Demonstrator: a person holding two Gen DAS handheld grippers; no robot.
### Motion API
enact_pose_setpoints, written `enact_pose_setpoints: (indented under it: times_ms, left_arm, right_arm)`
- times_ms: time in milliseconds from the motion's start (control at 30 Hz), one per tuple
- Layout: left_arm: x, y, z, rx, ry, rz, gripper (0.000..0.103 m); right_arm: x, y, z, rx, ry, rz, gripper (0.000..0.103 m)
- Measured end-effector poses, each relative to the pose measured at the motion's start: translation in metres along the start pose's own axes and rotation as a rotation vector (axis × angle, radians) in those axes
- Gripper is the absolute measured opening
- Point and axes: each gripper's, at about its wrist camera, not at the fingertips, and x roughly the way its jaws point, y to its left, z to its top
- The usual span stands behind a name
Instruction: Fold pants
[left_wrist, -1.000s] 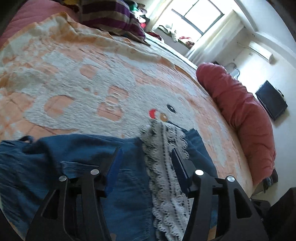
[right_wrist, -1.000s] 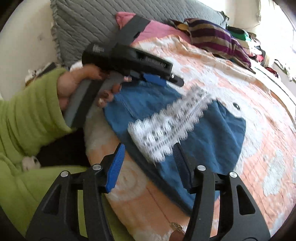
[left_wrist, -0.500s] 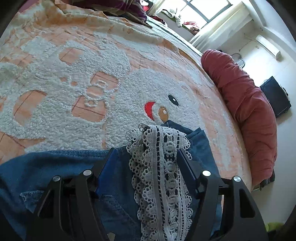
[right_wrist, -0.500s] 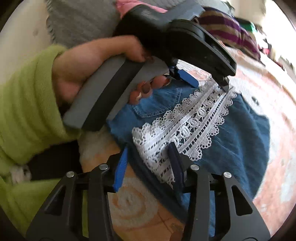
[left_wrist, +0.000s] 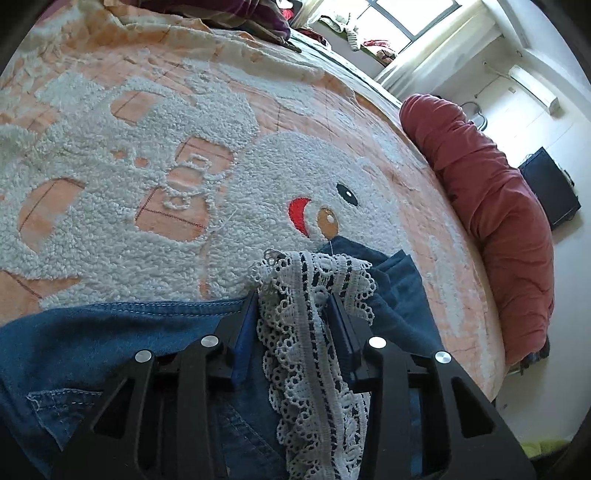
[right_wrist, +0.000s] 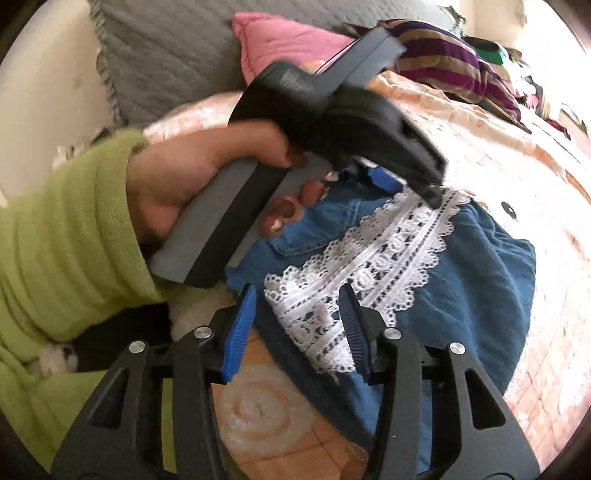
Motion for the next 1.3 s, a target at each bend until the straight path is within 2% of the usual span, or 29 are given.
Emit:
enact_pose_setpoints:
  times_ms: [67, 133, 200, 267, 333, 367, 433, 500, 600, 700, 800, 867, 900, 967, 1000, 1067, 1200, 1300]
  left_arm:
    - [0.000, -0.001, 0.000, 0.002, 0.000, 0.003, 0.037]
    - [0.000, 0.000, 0.000, 0.003, 0.001, 0.004, 0.037]
    - [0.001, 0.000, 0.000, 0.001, 0.002, 0.008, 0.034]
    - [0.001, -0.001, 0.000, 0.011, 0.000, 0.023, 0.029]
    - [0.000, -0.003, 0.000, 0.019, -0.012, 0.027, 0.024]
    - [-0.002, -0.002, 0.000, 0.016, -0.018, 0.017, 0.017]
    - [-0.010, -0.001, -0.002, -0.003, -0.038, -0.020, 0.015]
    - [-0.023, -0.001, -0.006, -0.003, -0.068, -0.037, 0.014]
    - [-0.040, 0.003, -0.013, 0.004, -0.109, -0.008, 0.014]
    - [-0.037, 0.011, -0.016, 0.004, -0.096, 0.030, 0.015]
    - [-0.024, 0.021, -0.019, -0.033, -0.077, 0.027, 0.026]
    - [-0.025, 0.024, -0.019, -0.044, -0.084, 0.012, 0.027]
    - [-0.029, 0.024, -0.019, -0.040, -0.091, 0.016, 0.032]
    - [-0.038, 0.020, -0.021, -0.020, -0.113, 0.034, 0.036]
    - [-0.046, 0.016, -0.023, -0.005, -0.131, 0.053, 0.041]
    - [-0.059, 0.012, -0.027, 0.017, -0.151, 0.066, 0.044]
    - [-0.085, -0.005, -0.044, 0.077, -0.181, 0.099, 0.044]
    - [-0.096, -0.024, -0.068, 0.144, -0.179, 0.109, 0.043]
  right_arm:
    - [0.008, 0.002, 0.002, -0.012, 0.012, -0.052, 0.039]
    - [0.014, 0.001, 0.003, 0.010, 0.019, -0.065, 0.039]
    - [0.018, -0.001, 0.004, 0.015, 0.012, -0.070, 0.029]
    - [0.014, -0.009, 0.005, 0.042, -0.005, -0.036, 0.012]
    - [0.003, -0.019, 0.003, 0.072, -0.030, 0.016, 0.012]
    - [-0.001, -0.022, 0.003, 0.085, -0.042, 0.031, 0.011]
    - [-0.011, -0.028, 0.003, 0.129, -0.065, 0.087, 0.011]
    - [-0.014, -0.024, 0.002, 0.119, -0.076, 0.114, 0.011]
    - [-0.007, -0.013, 0.003, 0.070, -0.067, 0.121, 0.011]
    - [0.007, -0.001, 0.001, 0.032, -0.036, 0.099, 0.016]
    - [0.002, 0.002, 0.002, 0.013, -0.042, 0.103, 0.026]
    - [-0.013, 0.000, 0.002, 0.020, -0.073, 0.131, 0.028]
    - [-0.021, -0.003, 0.002, 0.022, -0.092, 0.131, 0.029]
    - [-0.039, -0.011, -0.001, 0.033, -0.132, 0.100, 0.034]
    - [-0.048, -0.019, -0.002, 0.051, -0.145, 0.077, 0.035]
    - [-0.057, -0.032, -0.007, 0.083, -0.150, 0.030, 0.035]
    - [-0.065, -0.061, -0.024, 0.141, -0.124, -0.086, 0.035]
    - [-0.063, -0.068, -0.038, 0.156, -0.097, -0.097, 0.035]
